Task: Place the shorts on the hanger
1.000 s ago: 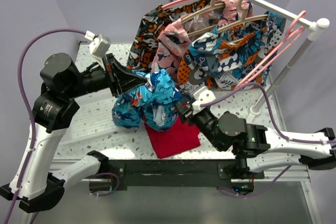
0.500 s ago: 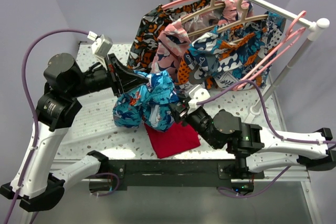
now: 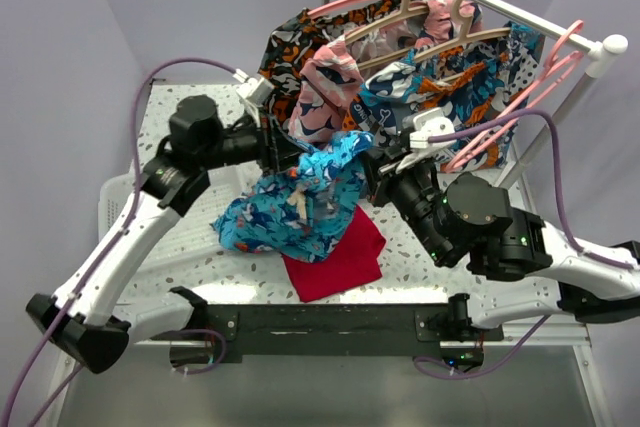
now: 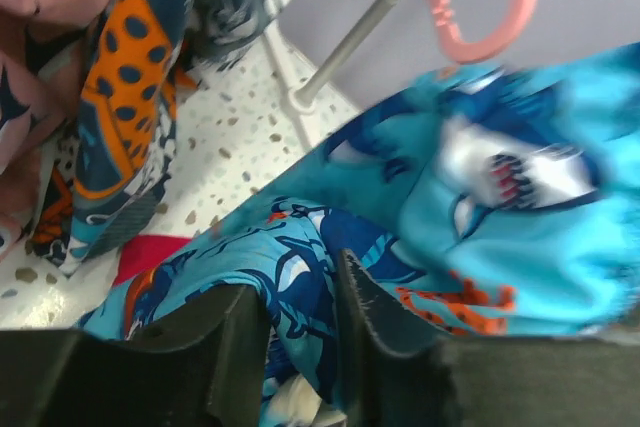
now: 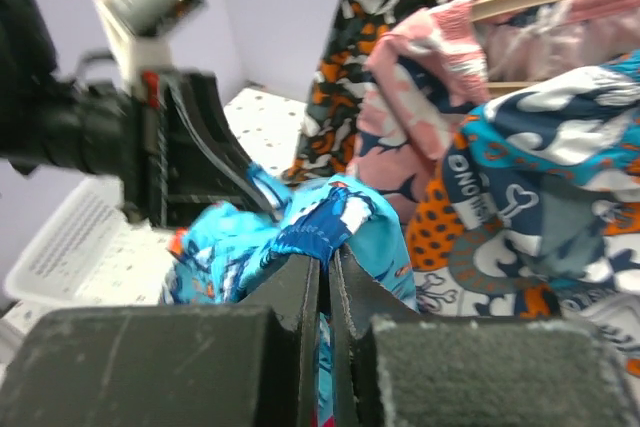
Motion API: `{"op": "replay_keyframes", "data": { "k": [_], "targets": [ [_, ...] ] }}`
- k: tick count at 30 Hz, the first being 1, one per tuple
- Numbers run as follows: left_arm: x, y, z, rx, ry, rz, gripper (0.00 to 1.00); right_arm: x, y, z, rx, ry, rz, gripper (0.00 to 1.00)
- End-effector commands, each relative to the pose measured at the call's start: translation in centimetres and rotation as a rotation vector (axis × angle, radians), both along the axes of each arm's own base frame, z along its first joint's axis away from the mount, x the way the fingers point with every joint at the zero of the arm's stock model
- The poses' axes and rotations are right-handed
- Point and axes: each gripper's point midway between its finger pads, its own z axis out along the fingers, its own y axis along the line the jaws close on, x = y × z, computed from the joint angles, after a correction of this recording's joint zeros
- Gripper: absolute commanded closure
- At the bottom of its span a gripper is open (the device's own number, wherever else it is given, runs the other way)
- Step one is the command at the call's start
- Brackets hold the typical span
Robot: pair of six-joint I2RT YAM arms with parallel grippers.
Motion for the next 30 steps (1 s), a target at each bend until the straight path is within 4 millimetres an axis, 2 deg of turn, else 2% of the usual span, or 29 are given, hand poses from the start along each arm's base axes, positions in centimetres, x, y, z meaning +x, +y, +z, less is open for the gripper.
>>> {"op": "replay_keyframes", "data": {
  "k": [1,2,3,5,7,8,9,10,11,12,14,15,17,18,20,21,23,24,26,30],
  "targets": [
    [3.1,-1.7,-2.1,0.012,-0.002,0.092,0.57,1.3,-2.1,0.5,-0.104,0.015,-0.186,1.0],
    [3.4,-1.9,-2.4,0.016,0.004,0.1,0.43,1.6,-2.3,0.5,-0.141,0.009,-0.225,1.0],
    [3.9,-1.7,-2.4,0.019,-0.001,0.133,0.37,2.0,-4.2,1.2,-0.166,0.004,-0.345,1.0],
    [4.1,-0.9,-1.8,0.02,-0.019,0.186,0.24,2.5,-4.4,0.9,-0.293,-0.023,-0.461,1.0],
    [4.6,0.5,-1.7,0.037,-0.031,0.273,0.22,2.9,-5.0,1.2,-0.314,-0.025,-0.547,1.0],
    [4.0,1.4,-0.6,0.025,-0.053,0.304,0.22,3.0,-4.9,1.1,-0.328,-0.027,-0.55,1.0],
    [4.2,2.6,-1.3,0.049,-0.035,0.368,0.22,3.1,-4.9,1.1,-0.325,-0.026,-0.55,1.0],
    [3.9,3.3,-1.5,0.054,-0.034,0.395,0.22,3.4,-5.0,1.1,-0.325,-0.025,-0.559,1.0],
    [2.9,4.3,-0.7,0.032,-0.052,0.419,0.23,3.6,-4.8,0.9,-0.339,-0.025,-0.566,1.0],
    [2.7,5.2,-2.4,0.06,-0.022,0.462,0.25,3.7,-4.8,0.9,-0.355,-0.027,-0.566,1.0],
    [1.3,6.3,-3.0,0.051,-0.008,0.483,0.32,4.2,-4.0,0.4,-0.342,-0.019,-0.546,1.0],
    [0.8,6.6,-5.3,0.086,0.032,0.489,0.35,4.4,-3.6,-0.3,-0.414,-0.015,-0.51,1.0],
    [-0.7,6.2,-6.9,0.085,0.063,0.46,0.42,5.8,-3.2,-1.8,-0.329,0.077,-0.469,1.0],
    [-1.1,6.1,-9.3,0.12,0.104,0.462,0.44,6.2,-2.0,-3.2,-0.358,0.125,-0.386,1.0],
    [-2.6,4.5,-11.3,0.128,0.152,0.421,0.46,6.8,-1.8,-4.1,-0.366,0.13,-0.392,1.0],
    [-2.6,4.0,-12.6,0.131,0.163,0.431,0.46,6.9,-1.1,-5.2,-0.375,0.141,-0.371,1.0],
    [-3.7,2.2,-13.9,0.134,0.206,0.41,0.47,7.1,-1.1,-5.7,-0.352,0.164,-0.358,1.0],
    [-3.2,2.1,-14.5,0.135,0.211,0.457,0.47,7.2,-1.1,-6.1,-0.355,0.172,-0.355,1.0],
    [-3.7,1.2,-15.3,0.098,0.269,0.477,0.47,7.3,-1.4,-6.1,-0.336,0.178,-0.354,1.0],
    [-2.5,1.0,-16.4,-0.006,0.334,0.579,0.46,7.2,-1.6,-6.1,-0.307,0.187,-0.329,1.0]
  ]
}}
